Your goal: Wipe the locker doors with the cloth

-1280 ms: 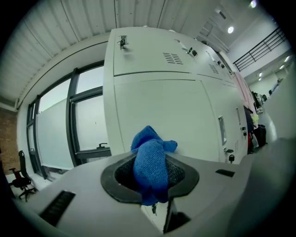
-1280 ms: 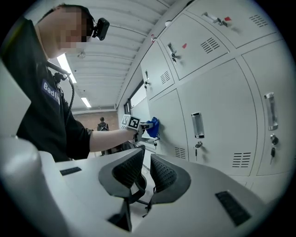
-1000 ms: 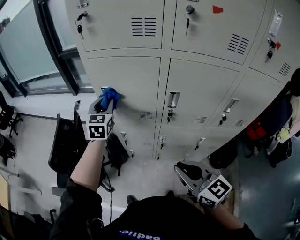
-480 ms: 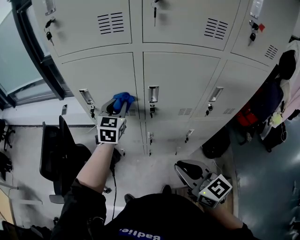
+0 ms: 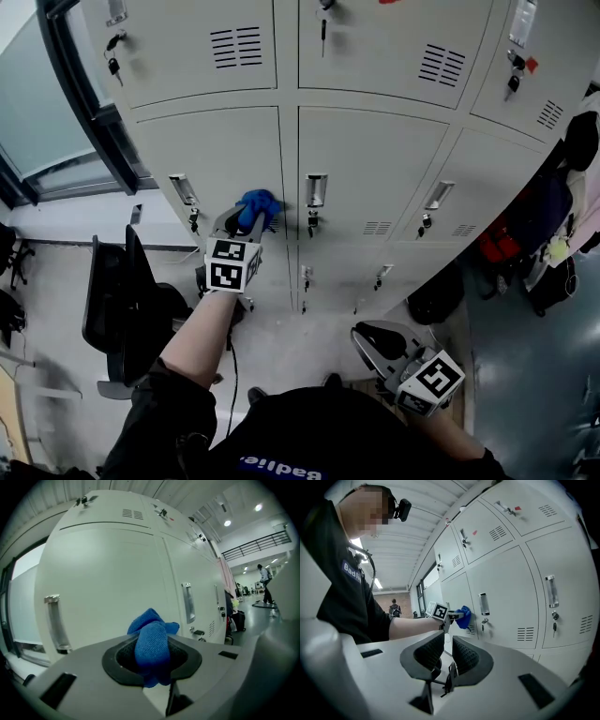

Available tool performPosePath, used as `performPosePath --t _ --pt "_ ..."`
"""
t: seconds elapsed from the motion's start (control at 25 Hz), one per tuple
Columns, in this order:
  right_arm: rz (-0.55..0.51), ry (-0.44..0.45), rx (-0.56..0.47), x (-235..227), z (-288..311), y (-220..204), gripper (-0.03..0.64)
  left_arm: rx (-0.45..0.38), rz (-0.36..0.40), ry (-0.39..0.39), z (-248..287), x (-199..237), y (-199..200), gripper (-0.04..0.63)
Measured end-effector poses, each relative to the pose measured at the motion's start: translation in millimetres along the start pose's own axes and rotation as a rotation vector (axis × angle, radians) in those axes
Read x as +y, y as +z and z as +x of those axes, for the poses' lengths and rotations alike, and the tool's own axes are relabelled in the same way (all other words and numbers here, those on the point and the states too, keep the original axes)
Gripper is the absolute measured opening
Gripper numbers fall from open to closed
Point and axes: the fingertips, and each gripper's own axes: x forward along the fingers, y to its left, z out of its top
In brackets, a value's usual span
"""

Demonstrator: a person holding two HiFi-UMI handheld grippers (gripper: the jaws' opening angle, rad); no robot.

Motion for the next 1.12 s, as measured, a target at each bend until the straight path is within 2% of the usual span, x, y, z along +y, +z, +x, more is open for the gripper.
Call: performPosePath --t 0.24,0.44,0.6,0.84,1.12 --pt "-0.014 0.026 0.067 9.4 16.2 -13.7 0.048 0.082 -0.044 0.144 -31.4 67.2 -59.4 0.104" --pt "-0.042 0.058 0.077 18.6 30.2 -14.3 0.048 0.135 -0.094 0.202 -44.2 99.4 -98.8 0.104" --pt "-0.046 0.07 0.094 26.0 38.0 -16.9 0.048 0.141 -0.133 0.242 -47.8 124.3 -112.2 0.104" --pt "-0.051 0.06 0.114 26.8 40.1 -20.7 0.048 0.118 -0.15 0.248 -38.5 136.7 -111.3 0.104" --pt "-0.022 0.051 0.086 24.3 34.7 -11.9 0.048 0.107 -0.159 0.199 -17.7 108.5 -105.7 0.104"
